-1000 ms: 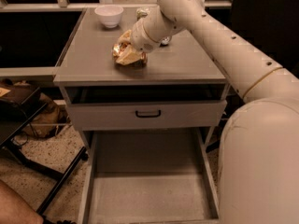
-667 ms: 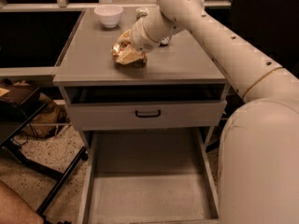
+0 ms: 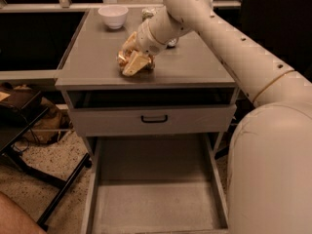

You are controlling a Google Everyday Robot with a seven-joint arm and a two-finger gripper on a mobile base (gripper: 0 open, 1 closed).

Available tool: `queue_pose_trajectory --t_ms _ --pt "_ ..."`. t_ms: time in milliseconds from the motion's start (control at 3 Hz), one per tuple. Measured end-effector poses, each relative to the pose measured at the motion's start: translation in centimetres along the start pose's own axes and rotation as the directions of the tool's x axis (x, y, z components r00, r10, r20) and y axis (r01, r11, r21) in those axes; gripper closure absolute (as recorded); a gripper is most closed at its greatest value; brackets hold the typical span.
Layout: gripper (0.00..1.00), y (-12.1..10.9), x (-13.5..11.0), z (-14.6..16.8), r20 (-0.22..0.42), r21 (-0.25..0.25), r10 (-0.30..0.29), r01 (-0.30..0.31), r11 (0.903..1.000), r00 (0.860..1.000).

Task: Pick orange can from middle drawer and place on counter

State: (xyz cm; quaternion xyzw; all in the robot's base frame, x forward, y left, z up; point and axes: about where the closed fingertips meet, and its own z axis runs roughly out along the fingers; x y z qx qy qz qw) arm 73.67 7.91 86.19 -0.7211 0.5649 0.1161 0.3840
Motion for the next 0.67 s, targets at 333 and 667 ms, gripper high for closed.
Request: queue_pose_trajectory --t_ms 333,667 --pt "0.0 0.0 0.0 0.0 0.0 0.0 0.0 0.0 1.0 1.0" --pt "0.0 0.0 0.0 0.01 0.0 0.0 0.0 0.0 1.0 1.0"
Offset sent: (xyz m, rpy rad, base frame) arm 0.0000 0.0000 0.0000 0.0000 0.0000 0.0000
